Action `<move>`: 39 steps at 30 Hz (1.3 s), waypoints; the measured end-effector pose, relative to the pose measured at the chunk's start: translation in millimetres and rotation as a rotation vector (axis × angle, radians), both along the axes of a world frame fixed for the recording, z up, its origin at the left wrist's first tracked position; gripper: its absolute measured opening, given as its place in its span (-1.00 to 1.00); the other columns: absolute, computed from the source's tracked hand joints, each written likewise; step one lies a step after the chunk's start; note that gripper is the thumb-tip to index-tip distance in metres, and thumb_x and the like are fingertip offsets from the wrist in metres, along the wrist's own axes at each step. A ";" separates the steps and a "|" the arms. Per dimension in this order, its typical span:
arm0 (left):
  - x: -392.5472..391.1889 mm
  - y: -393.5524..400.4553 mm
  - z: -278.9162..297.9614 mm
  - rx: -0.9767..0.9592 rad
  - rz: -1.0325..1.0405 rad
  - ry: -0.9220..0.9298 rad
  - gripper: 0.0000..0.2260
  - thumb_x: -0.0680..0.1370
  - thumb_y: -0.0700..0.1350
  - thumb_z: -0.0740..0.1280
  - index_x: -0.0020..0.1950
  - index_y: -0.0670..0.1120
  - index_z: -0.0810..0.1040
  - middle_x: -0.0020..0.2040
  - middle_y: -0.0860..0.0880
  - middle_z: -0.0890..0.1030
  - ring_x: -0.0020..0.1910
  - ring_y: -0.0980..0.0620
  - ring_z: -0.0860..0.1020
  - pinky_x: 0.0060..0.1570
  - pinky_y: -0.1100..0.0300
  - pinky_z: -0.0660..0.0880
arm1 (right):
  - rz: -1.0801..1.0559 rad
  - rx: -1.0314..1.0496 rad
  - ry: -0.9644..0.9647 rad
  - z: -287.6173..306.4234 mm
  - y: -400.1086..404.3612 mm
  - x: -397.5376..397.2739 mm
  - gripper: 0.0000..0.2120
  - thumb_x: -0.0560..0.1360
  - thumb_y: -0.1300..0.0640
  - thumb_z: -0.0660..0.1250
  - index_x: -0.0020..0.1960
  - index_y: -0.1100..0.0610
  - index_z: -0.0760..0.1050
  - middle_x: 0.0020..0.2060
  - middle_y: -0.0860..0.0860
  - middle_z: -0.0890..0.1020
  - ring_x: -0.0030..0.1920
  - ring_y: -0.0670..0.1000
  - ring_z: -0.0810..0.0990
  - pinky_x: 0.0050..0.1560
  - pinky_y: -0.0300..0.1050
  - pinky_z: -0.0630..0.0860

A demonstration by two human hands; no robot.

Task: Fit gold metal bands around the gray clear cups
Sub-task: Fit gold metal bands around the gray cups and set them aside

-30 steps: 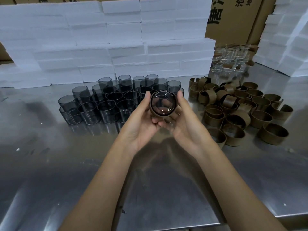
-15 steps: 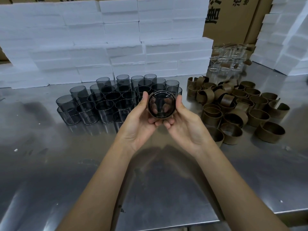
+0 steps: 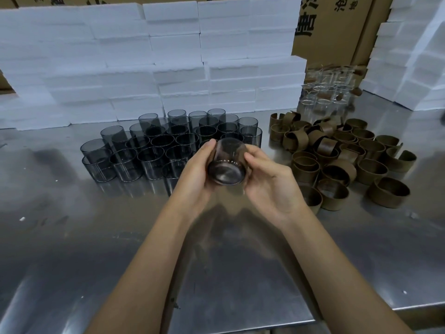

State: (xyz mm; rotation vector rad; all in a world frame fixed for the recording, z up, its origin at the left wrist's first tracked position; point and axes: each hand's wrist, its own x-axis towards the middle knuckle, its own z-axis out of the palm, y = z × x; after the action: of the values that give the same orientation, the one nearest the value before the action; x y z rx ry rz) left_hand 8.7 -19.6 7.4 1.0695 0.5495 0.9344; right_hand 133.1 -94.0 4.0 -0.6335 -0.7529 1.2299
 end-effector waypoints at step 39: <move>6.6 -19.5 -0.2 0.310 -0.019 0.242 -0.76 0.54 0.12 0.36 0.07 -0.02 0.61 -0.09 0.03 0.65 -0.22 -0.02 0.59 -0.33 0.14 0.54 | -0.466 -0.148 -0.159 0.7 9.7 8.3 -0.60 0.56 -0.01 0.42 -0.43 0.03 0.54 -0.46 -0.02 0.55 -0.40 -0.02 0.55 -0.27 -0.12 0.56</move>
State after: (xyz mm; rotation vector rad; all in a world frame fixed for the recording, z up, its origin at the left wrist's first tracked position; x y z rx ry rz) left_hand 15.3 -39.0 7.2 1.4778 0.6035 0.8970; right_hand 141.4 -84.3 4.6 -0.9764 -0.6020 0.8157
